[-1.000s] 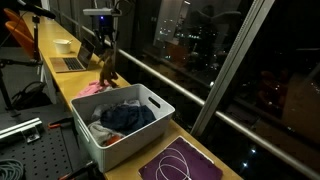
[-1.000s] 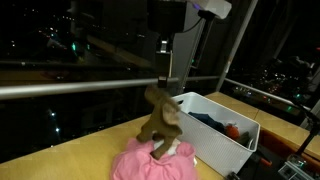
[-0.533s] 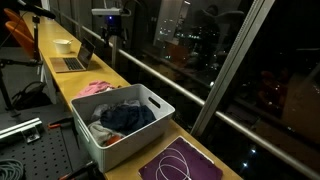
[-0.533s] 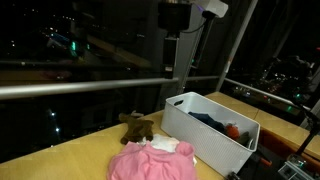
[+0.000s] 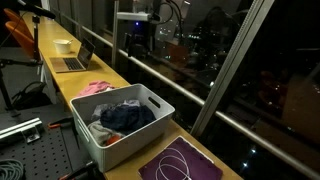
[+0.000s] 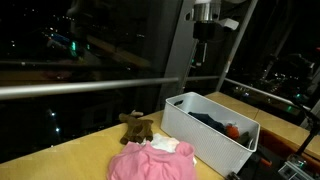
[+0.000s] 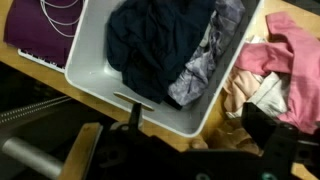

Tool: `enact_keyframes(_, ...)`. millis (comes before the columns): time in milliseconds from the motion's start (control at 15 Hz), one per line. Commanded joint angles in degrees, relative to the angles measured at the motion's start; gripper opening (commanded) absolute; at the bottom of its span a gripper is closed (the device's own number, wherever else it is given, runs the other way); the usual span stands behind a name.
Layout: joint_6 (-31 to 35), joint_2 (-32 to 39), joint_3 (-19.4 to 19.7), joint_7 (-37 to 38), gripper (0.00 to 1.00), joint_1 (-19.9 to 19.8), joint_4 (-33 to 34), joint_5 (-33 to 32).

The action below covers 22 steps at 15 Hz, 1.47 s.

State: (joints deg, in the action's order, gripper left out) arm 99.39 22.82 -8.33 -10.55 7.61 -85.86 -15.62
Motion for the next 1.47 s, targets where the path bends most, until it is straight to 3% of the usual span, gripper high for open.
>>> enact_keyframes(0,4.85,-1.18,1.98,-2.91,1.0,-3.43,-5.6,3.2)
enact_keyframes(400,17.26,0.4,2.7,-3.12,1.0,-5.62,-14.43,4.92)
enact_keyframes(1000,38.75,4.22,4.7,-0.73,1.0,-5.31,-32.65,2.54)
enact_keyframes(1400,45.58,9.24,7.33,-1.28,1.0,-6.91,-35.46,3.31)
